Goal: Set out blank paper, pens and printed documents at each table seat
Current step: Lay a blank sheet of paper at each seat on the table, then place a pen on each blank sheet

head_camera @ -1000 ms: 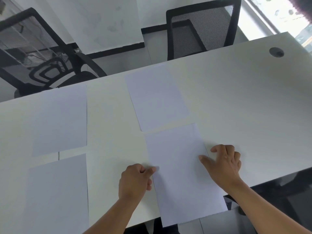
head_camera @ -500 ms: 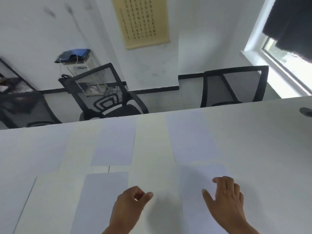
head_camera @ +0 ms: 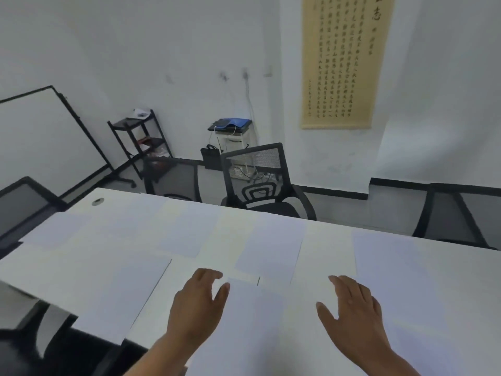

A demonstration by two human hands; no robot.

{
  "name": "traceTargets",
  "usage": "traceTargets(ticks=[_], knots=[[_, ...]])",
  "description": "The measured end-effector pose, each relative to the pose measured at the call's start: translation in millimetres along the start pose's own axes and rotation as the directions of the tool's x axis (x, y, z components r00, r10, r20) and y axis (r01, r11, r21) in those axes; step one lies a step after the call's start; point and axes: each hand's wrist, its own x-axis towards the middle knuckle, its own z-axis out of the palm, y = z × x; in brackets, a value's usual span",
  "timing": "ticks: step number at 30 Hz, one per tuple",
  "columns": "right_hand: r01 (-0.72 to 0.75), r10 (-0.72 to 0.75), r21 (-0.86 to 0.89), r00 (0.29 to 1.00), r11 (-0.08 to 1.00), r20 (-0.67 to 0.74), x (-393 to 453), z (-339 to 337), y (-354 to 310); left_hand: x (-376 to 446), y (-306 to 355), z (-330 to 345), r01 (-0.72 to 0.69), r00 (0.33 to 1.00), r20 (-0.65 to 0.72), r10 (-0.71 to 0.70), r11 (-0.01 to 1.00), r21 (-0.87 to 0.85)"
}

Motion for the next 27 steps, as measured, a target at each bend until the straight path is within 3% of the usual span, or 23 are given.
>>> traceTargets(ticks=[11, 21, 27], knots=[[0.287, -0.286, -0.01, 0.958, 0.958, 0.033, -45.9, -7.3, -180.5, -58.4, -104.6, -111.8, 0.119, 0.988, -0.117, -0.105, 0.986, 0.116], [0.574, -0.565, -0.066, 0.817, 0.816, 0.113, -113.5, 34.4, -374.0, -165.5, -262.8, -229.4, 0.403, 0.89, -0.271, -0.366, 0.91, 0.095], [0.694, -0.683, -0.062, 0.717, 0.717, 0.14, -149.9, 44.1, -479.8, -201.7, -309.2, -294.8, 0.466, 0.839, -0.37, -0.4, 0.878, 0.109]])
